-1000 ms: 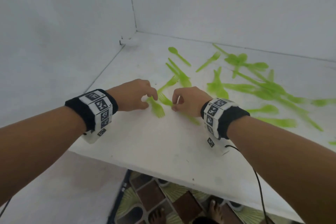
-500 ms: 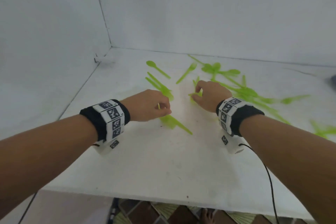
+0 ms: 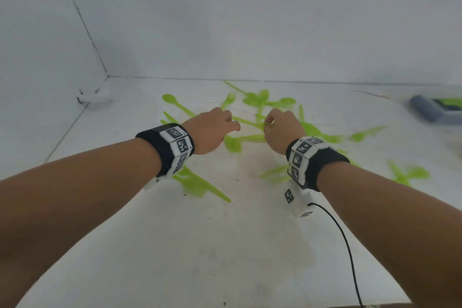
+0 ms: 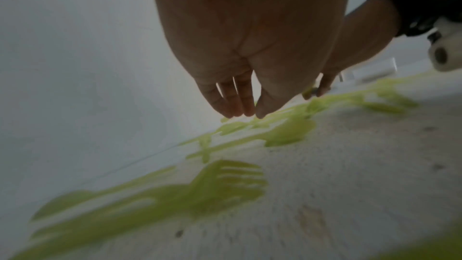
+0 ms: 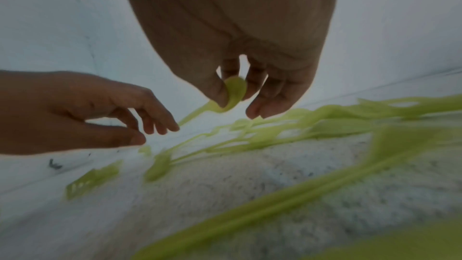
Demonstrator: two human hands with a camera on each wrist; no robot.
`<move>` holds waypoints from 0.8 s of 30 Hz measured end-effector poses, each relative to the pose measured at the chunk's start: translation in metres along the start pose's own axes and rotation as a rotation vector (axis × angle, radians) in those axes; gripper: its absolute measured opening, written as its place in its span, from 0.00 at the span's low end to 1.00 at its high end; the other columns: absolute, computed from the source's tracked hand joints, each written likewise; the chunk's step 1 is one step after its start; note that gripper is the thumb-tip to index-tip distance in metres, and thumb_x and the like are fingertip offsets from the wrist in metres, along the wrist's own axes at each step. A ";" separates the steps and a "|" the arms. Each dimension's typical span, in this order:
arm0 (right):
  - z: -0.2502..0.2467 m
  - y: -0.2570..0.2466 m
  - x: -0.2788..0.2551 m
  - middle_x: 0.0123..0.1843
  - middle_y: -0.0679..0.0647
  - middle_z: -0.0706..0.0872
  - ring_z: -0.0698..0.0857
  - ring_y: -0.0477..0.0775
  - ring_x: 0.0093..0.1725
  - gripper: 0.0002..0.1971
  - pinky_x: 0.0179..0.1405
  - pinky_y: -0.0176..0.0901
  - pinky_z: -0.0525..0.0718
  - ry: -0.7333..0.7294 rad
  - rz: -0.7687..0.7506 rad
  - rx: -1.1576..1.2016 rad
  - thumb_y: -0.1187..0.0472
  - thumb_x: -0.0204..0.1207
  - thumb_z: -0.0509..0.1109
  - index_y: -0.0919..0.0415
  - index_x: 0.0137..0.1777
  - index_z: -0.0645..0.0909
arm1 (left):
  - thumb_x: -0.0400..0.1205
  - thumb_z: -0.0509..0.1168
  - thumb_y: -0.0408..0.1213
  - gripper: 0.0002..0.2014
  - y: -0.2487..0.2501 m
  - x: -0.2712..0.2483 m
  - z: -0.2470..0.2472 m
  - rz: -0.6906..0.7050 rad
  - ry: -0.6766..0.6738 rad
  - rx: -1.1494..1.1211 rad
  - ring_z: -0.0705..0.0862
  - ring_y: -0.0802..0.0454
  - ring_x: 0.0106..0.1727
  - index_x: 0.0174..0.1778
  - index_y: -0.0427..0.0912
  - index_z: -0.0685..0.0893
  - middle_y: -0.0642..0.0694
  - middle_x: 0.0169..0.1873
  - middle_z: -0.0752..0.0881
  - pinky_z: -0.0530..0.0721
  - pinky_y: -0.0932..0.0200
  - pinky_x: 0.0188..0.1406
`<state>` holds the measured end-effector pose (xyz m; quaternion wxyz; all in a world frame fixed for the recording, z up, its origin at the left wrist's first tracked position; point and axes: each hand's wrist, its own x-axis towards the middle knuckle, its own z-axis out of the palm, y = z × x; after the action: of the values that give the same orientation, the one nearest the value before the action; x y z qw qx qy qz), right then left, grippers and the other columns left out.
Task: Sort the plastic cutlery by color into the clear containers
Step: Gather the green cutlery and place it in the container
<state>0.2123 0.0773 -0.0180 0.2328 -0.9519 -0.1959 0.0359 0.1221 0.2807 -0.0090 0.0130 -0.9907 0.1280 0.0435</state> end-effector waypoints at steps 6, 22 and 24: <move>-0.023 0.031 0.015 0.39 0.46 0.83 0.81 0.49 0.36 0.05 0.36 0.40 0.78 0.308 0.117 0.536 0.63 0.80 0.68 0.51 0.50 0.80 | 0.88 0.59 0.35 0.14 0.008 0.036 0.000 0.038 -0.143 0.168 0.76 0.43 0.64 0.66 0.47 0.84 0.45 0.64 0.80 0.79 0.45 0.61; -0.058 0.063 0.029 0.42 0.52 0.80 0.86 0.58 0.29 0.05 0.35 0.54 0.87 0.430 0.298 0.906 0.57 0.87 0.59 0.54 0.59 0.74 | 0.80 0.69 0.37 0.11 -0.014 0.012 -0.007 0.003 -0.364 -0.064 0.74 0.53 0.57 0.54 0.58 0.81 0.56 0.52 0.75 0.73 0.55 0.49; -0.045 0.060 0.029 0.45 0.55 0.79 0.81 0.59 0.36 0.14 0.38 0.56 0.88 0.215 0.346 0.736 0.50 0.87 0.62 0.56 0.66 0.74 | 0.82 0.68 0.39 0.08 -0.017 0.012 -0.008 0.007 -0.322 -0.081 0.78 0.52 0.55 0.45 0.60 0.80 0.57 0.48 0.77 0.79 0.52 0.53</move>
<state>0.2671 0.0201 -0.0047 0.5668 -0.8225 0.0179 0.0427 0.1390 0.2938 -0.0021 -0.0070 -0.9702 0.1259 0.2070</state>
